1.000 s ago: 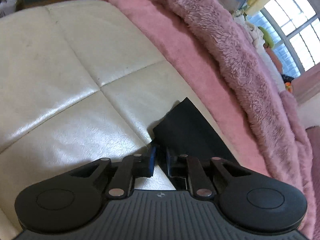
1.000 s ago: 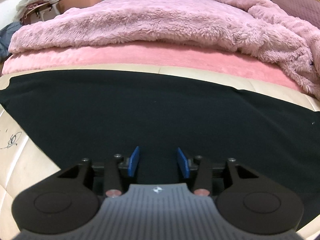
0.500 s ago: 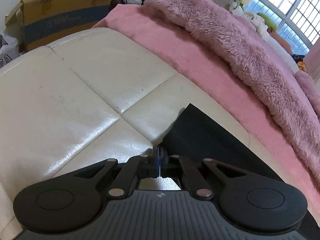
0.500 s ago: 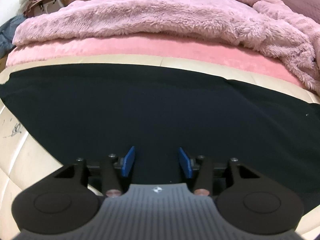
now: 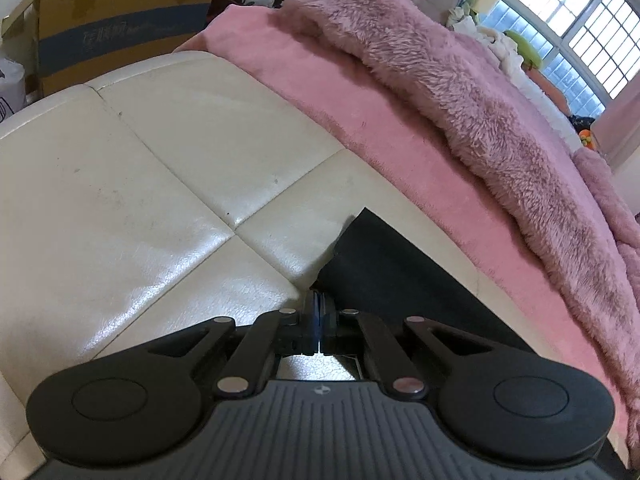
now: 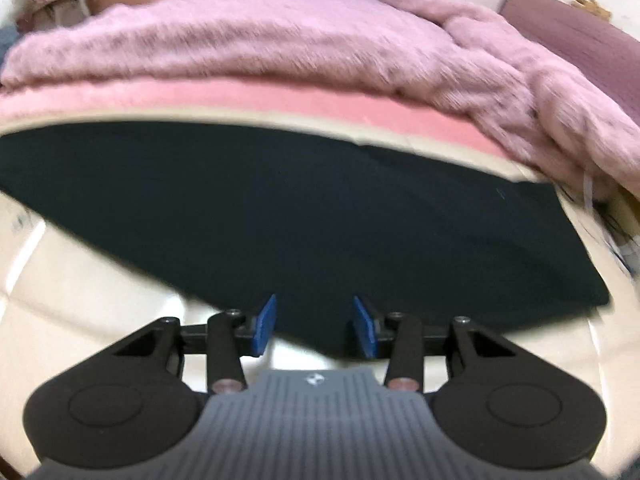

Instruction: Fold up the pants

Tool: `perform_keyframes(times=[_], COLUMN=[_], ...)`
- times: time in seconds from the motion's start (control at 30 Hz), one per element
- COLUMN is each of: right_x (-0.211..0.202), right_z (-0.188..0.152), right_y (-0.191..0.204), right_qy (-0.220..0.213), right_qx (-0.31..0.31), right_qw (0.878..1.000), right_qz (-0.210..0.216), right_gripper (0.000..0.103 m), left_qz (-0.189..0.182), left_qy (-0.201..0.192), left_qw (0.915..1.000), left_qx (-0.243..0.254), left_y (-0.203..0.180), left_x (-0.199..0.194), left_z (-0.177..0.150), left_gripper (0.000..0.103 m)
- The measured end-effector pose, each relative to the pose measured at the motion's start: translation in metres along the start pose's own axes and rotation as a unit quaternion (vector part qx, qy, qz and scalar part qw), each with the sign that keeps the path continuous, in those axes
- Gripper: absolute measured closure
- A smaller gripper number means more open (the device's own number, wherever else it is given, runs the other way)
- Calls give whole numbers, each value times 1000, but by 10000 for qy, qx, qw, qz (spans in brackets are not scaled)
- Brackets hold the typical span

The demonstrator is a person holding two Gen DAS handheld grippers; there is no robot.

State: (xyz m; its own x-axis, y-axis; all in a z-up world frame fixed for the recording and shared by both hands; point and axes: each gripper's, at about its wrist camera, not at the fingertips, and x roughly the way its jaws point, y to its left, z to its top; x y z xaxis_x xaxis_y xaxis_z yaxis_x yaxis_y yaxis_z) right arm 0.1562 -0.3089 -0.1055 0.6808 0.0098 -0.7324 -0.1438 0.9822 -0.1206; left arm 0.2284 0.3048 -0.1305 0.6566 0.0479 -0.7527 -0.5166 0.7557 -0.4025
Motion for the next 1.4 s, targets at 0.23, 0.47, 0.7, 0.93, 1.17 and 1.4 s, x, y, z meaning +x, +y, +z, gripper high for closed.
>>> perform_keyframes(times=[0.23, 0.47, 0.7, 0.93, 1.17, 1.4], right_x=[17, 21, 20, 10, -4, -17], right_z=[-23, -20, -20, -30, -34, -24], right_y=[4, -18, -7, -16, -18, -18], right_qy=[246, 267, 95, 267, 302, -168], right_qx=[1034, 2087, 2363, 2190, 2049, 1912], right_qw=[9937, 9759, 9687, 9734, 9769, 9792], right_qz=[-367, -573, -749, -612, -526, -664], right_gripper=[64, 63, 103, 103, 83, 74], left_qz=[70, 66, 160, 231, -295, -683], left_qy=[67, 89, 22, 132, -103, -13], left_qw=[10000, 9999, 9998, 9991, 9839, 9777], left_qx=[22, -68, -96, -336, -1757, -1985], left_y=[0, 1, 2, 24, 66, 58], left_x=[0, -1, -7, -11, -34, -24], left_z=[2, 2, 3, -3, -6, -23], left_gripper=[103, 103, 103, 103, 65, 48])
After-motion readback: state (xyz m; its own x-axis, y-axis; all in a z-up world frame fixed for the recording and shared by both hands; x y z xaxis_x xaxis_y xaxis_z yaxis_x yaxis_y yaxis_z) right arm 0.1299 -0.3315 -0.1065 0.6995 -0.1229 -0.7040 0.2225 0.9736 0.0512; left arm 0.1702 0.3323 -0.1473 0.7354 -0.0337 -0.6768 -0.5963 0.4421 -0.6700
